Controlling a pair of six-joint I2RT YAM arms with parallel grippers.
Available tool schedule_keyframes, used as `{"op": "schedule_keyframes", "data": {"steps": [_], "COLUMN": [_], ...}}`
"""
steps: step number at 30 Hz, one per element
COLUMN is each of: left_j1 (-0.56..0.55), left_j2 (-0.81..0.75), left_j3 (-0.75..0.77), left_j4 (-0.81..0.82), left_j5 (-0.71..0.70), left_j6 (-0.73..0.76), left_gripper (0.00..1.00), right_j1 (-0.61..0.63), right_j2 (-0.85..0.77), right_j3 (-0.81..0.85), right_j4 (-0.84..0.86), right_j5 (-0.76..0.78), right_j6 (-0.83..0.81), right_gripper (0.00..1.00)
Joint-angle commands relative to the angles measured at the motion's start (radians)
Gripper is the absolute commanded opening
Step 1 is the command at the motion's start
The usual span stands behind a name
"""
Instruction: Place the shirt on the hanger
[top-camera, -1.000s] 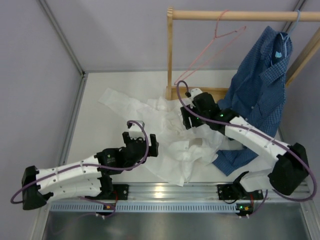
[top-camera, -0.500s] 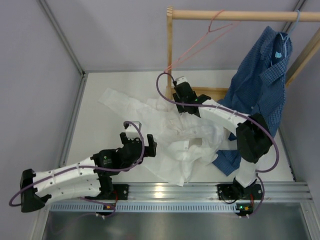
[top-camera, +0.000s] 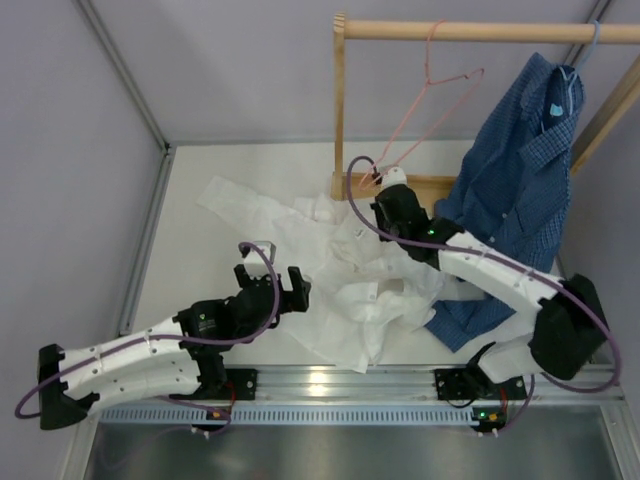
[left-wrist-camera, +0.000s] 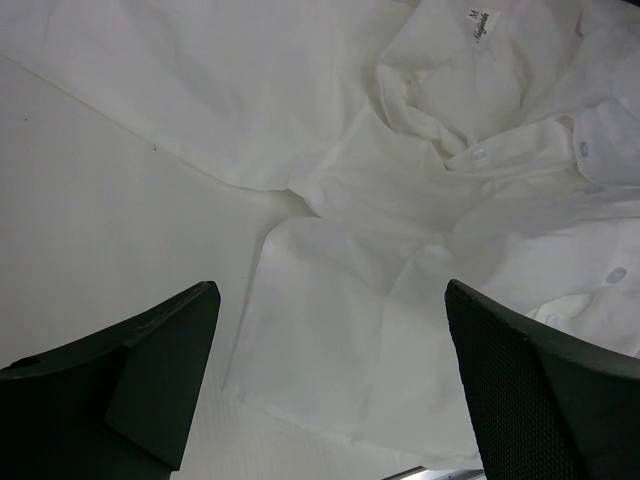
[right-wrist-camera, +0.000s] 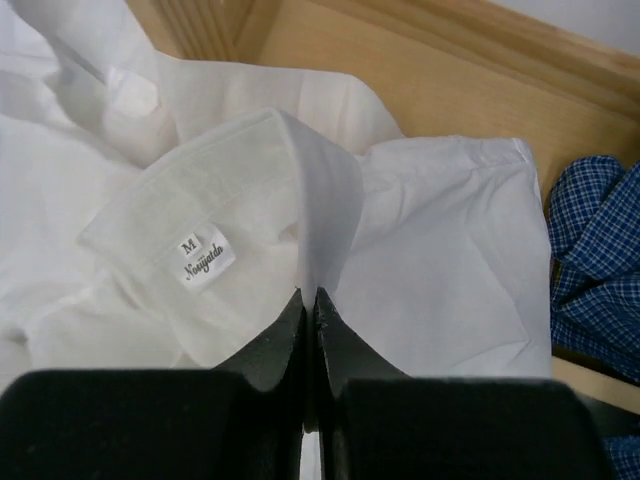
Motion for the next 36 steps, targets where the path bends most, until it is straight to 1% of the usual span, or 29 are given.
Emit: {"op": "schedule_keyframes", "data": {"steps": [1,3,4,5,6,7,8,10,11,12,13,14,15,16,17,18,19,23,25,27,30,32,34,35,36], "left_j1": [0.004,0.006,0.007,0.015,0.02,0.027,0.056,0.111,0.171,0.191,0.204,0.207,0.207,0.207,0.205,0.205,0.205,0.224,0.227,0.241,0.264,0.279,0.287,0.293,0.296], "left_j2": [0.001,0.019,0.032,0.062,0.081,0.101,0.146,0.2,0.229,0.287,0.314,0.338,0.386,0.41,0.433,0.458,0.511,0.647,0.696,0.756,0.812,0.828,0.84,0.845,0.857], "left_j3": [0.025,0.062,0.077,0.114,0.136,0.157,0.194,0.222,0.243,0.246,0.245,0.233,0.225,0.219,0.217,0.219,0.222,0.263,0.288,0.294,0.306,0.309,0.309,0.311,0.312], "left_j4": [0.004,0.016,0.04,0.06,0.08,0.119,0.145,0.2,0.252,0.287,0.332,0.432,0.487,0.53,0.563,0.614,0.631,0.665,0.668,0.68,0.693,0.714,0.74,0.772,0.786], "left_j5": [-0.038,-0.06,-0.063,-0.061,-0.055,-0.046,-0.028,0.104,0.17,0.318,0.386,0.443,0.498,0.591,0.618,0.63,0.599,0.62,0.579,0.52,0.445,0.44,0.458,0.474,0.523], "left_j6": [-0.01,0.012,0.027,0.05,0.103,0.127,0.185,0.226,0.269,0.302,0.338,0.405,0.427,0.441,0.447,0.451,0.446,0.412,0.4,0.389,0.382,0.4,0.424,0.452,0.464], "left_gripper": [0.98,0.98,0.98,0.98,0.98,0.98,0.98,0.98,0.98,0.98,0.98,0.97,0.96,0.96,0.95,0.93,0.93,0.89,0.84,0.78,0.73,0.72,0.75,0.78,0.79], "right_j1": [0.041,0.047,0.047,0.045,0.047,0.047,0.047,0.045,0.045,0.045,0.045,0.045,0.047,0.045,0.045,0.045,0.045,0.045,0.045,0.045,0.045,0.045,0.047,0.045,0.045], "right_j2": [-0.22,-0.305,-0.389,-0.429,-0.471,-0.548,-0.584,-0.688,-0.716,-0.745,-0.785,-0.801,-0.813,-0.834,-0.847,-0.86,-0.886,-0.931,-0.939,-0.95,-0.971,-0.991,-1.006,-1.009,-1.012], "right_j3": [-0.069,-0.145,-0.17,-0.216,-0.234,-0.25,-0.271,-0.282,-0.282,-0.279,-0.273,-0.258,-0.25,-0.242,-0.236,-0.236,-0.238,-0.247,-0.244,-0.238,-0.222,-0.212,-0.207,-0.204,-0.204], "right_j4": [0.084,0.093,0.093,0.093,0.087,0.075,0.061,0.007,-0.013,-0.033,-0.072,-0.091,-0.111,-0.131,-0.16,-0.169,-0.177,-0.194,-0.205,-0.205,-0.206,-0.209,-0.214,-0.214,-0.212], "right_j5": [-0.022,-0.073,-0.088,-0.114,-0.128,-0.142,-0.165,-0.171,-0.162,-0.156,-0.151,-0.141,-0.137,-0.134,-0.128,-0.124,-0.121,-0.121,-0.125,-0.162,-0.212,-0.255,-0.281,-0.301,-0.311], "right_j6": [0.055,0.073,0.079,0.082,0.092,0.093,0.095,0.099,0.099,0.101,0.101,0.099,0.101,0.102,0.104,0.102,0.105,0.109,0.106,0.105,0.102,0.096,0.093,0.093,0.095], "right_gripper": [0.0,0.0,0.0,0.0,0.0,0.0,0.0,0.0,0.0,0.0,0.0,0.0,0.0,0.0,0.0,0.0,0.0,0.0,0.0,0.0,0.0,0.0,0.0,0.0,0.0]}}
